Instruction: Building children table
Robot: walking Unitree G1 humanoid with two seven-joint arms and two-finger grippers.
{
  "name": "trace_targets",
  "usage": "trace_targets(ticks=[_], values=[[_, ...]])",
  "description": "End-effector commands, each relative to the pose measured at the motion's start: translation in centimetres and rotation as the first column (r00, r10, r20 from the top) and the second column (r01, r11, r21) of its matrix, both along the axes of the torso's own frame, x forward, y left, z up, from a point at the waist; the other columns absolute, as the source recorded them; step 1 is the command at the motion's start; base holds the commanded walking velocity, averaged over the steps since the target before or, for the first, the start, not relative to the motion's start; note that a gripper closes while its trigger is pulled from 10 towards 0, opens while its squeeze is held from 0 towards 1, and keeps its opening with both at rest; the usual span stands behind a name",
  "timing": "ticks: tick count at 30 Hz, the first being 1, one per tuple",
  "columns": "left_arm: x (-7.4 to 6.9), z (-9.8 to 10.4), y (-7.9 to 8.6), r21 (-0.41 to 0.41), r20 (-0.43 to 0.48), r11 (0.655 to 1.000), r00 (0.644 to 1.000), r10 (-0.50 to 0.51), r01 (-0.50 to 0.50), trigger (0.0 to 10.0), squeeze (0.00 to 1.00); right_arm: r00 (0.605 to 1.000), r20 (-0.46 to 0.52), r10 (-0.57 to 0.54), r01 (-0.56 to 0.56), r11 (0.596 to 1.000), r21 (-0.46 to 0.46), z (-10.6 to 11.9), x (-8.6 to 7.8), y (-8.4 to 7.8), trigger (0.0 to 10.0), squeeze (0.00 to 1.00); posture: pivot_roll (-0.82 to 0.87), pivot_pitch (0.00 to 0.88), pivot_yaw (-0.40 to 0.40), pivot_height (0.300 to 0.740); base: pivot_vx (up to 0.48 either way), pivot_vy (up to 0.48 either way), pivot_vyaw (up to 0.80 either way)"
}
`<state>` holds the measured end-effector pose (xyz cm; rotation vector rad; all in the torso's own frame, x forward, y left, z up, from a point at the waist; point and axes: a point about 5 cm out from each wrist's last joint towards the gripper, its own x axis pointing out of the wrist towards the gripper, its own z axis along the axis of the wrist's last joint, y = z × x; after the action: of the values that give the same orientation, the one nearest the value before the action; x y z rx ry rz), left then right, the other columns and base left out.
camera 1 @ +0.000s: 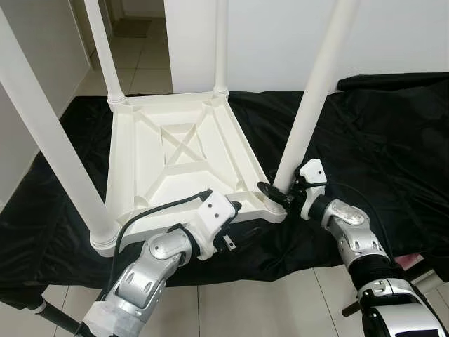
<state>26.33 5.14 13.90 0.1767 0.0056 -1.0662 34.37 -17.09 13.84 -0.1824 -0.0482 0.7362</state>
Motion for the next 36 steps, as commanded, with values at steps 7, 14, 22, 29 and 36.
trace_targets(ticks=[7, 14, 22, 29, 36], values=[[0.1, -0.1, 0.3, 0.017, -0.001, 1.000, 1.000, 0.005, -0.005, 10.0, 0.00, 0.998, -0.063, -0.005, 0.004, 1.000, -0.022, -1.5, -0.3, 0.2, 10.0, 0.00, 0.02, 0.000, 0.000, 0.740, 0.000, 0.000, 0.00], [0.0, -0.2, 0.1, 0.016, -0.004, 1.000, 1.000, -0.003, 0.003, 10.0, 0.00, 0.994, -0.014, -0.108, 0.108, 0.994, 0.024, -1.3, -0.7, 0.6, 10.0, 0.00, 0.01, 0.000, -0.002, 0.740, 0.000, 0.000, 0.00], [0.0, -0.3, 0.0, 0.016, -0.009, 1.000, 1.000, -0.009, 0.009, 10.0, 0.00, 0.973, 0.006, -0.230, 0.229, 0.973, 0.041, -1.4, -1.0, 0.7, 10.0, 0.00, 0.00, 0.000, -0.002, 0.740, 0.000, 0.000, 0.00], [-0.3, -0.5, -0.1, 0.017, -0.016, 1.000, 1.000, -0.020, 0.020, 10.0, 0.00, 0.893, -0.013, -0.450, 0.448, 0.885, 0.129, -1.6, -2.2, 2.8, 10.0, 0.00, -0.01, 0.000, 0.001, 0.740, 0.000, 0.000, 0.00], [-0.4, -0.6, -0.2, 0.015, -0.021, 1.000, 1.000, -0.020, 0.020, 10.0, 0.00, 0.818, -0.039, -0.574, 0.573, 0.805, 0.156, -1.6, -3.2, 4.5, 10.0, 0.00, -0.01, 0.002, -0.005, 0.740, 0.000, 0.000, 0.00]])
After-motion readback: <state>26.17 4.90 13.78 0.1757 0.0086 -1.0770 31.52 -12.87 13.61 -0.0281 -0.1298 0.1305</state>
